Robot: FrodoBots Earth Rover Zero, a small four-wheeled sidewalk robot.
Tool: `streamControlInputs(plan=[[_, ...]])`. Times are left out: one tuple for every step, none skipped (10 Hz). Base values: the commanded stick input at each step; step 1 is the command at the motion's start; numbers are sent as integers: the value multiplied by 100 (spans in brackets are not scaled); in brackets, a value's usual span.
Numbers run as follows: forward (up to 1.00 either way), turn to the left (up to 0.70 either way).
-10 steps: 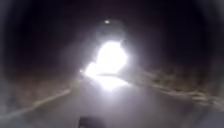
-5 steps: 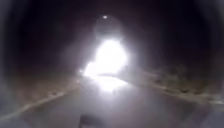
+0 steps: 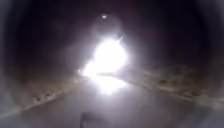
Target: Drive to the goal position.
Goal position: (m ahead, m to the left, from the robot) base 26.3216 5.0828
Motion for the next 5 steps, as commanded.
streamControlInputs(plan=[[100,8],[100,8],[100,8],[100,8],[100,8]])
